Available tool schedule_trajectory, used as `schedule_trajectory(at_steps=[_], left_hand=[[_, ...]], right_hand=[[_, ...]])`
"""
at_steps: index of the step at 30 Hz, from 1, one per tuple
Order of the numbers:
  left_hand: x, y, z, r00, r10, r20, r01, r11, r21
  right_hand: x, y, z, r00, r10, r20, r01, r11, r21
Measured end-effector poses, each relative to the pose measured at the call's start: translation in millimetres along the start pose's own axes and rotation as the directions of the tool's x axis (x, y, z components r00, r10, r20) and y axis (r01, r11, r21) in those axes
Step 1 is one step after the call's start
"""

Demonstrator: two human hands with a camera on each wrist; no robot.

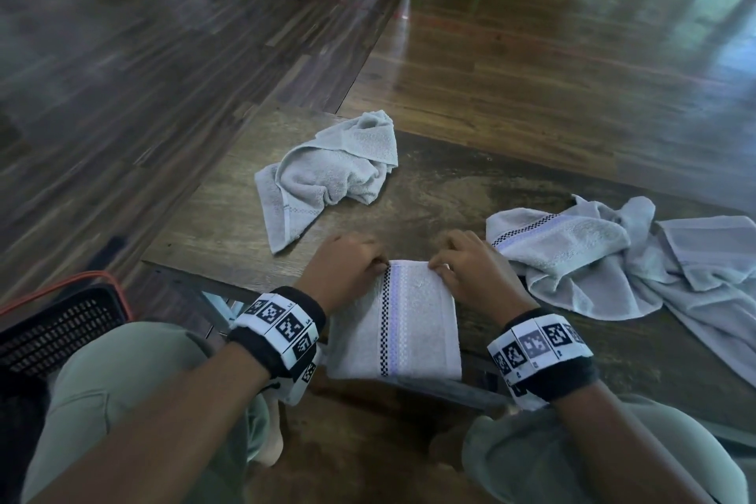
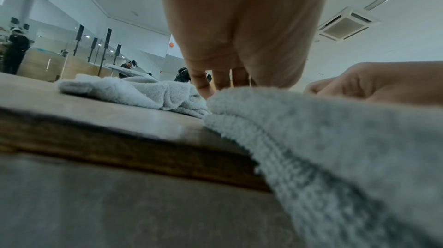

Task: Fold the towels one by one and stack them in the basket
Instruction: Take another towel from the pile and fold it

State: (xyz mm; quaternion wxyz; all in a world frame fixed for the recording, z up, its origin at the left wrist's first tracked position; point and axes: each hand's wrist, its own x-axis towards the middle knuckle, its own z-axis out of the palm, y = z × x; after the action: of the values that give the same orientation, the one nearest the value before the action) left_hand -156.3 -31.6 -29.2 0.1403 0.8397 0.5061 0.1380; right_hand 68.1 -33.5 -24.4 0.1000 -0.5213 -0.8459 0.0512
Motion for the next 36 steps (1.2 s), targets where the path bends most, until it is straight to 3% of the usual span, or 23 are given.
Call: schedule_trajectory(at_steps=[5,17,24,28,32,36], left_hand=[[1.5,-1.0,1.3,0.999,-0.013,-0.037,0.011,0.999,-0.051],[3.9,1.5,1.2,0.997,-0.015,-0.07,0.019,0.998,0.055],[1.5,0.5,-2.1,0.99,-0.125,-0.067,0.131,0.986,0.103],[-10.7,-9.2,-7.1,0.973,-0.213,-0.086,0.222,0.968,0.114],[-32.0,4.5,-8.4,0.979,-0.138,-0.149,0.154,0.982,0.105],[-51.6,35.5,8.7,0.997,-0.074,0.012,0.072,0.992,0.104]], right_hand=[[-4.8,-19.6,2.9,0.997,-0.055,-0.05,0.045,0.982,-0.185],[9.7,-19.1,1.4,0.991,0.131,0.039,-0.132,0.991,0.02],[5.5,-22.5,1.1,0.977,0.213,0.015,-0.213,0.977,0.009],[-1.5,-30.3,3.0,0.988,0.138,-0.07,-0.146,0.98,-0.136],[-15.0,-43.0,7.5,0.998,0.057,-0.033,-0.063,0.974,-0.216],[-37.8,-52.4,8.7,0.989,0.147,0.036,-0.138,0.975,-0.174]])
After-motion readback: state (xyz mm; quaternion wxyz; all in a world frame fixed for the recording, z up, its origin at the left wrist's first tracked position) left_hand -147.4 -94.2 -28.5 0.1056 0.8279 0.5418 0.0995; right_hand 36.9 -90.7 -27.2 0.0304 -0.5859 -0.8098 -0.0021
